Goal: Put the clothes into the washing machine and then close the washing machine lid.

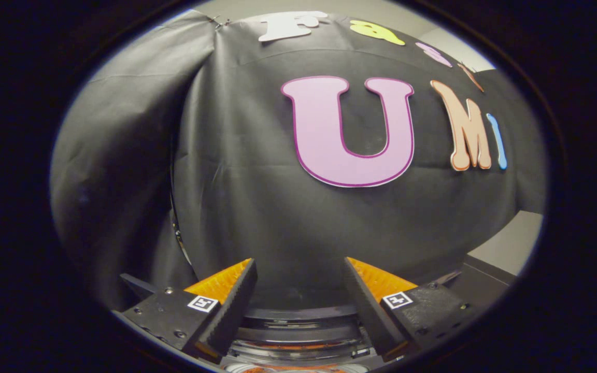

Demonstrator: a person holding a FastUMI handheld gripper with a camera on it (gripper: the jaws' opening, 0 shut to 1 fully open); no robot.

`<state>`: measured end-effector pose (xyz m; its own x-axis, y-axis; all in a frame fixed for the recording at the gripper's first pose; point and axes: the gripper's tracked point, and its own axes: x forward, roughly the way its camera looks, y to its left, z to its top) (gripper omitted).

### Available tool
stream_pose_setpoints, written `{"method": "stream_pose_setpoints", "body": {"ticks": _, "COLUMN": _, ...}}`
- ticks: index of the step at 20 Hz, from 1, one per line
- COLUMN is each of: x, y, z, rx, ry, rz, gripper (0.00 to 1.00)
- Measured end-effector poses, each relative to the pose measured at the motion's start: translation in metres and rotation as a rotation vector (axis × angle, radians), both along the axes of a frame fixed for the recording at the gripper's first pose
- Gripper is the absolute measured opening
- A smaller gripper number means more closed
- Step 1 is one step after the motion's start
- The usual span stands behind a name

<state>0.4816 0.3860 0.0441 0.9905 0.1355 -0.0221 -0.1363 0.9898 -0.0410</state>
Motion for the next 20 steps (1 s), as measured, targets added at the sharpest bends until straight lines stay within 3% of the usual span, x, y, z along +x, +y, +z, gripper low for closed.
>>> {"method": "stream_pose_setpoints", "body": {"ticks": 20, "x": -0.045, "y": -0.01, "z": -0.004, "rx": -0.01, "ry": -0.011, "rz": 0.033, "gripper": 0.99}}
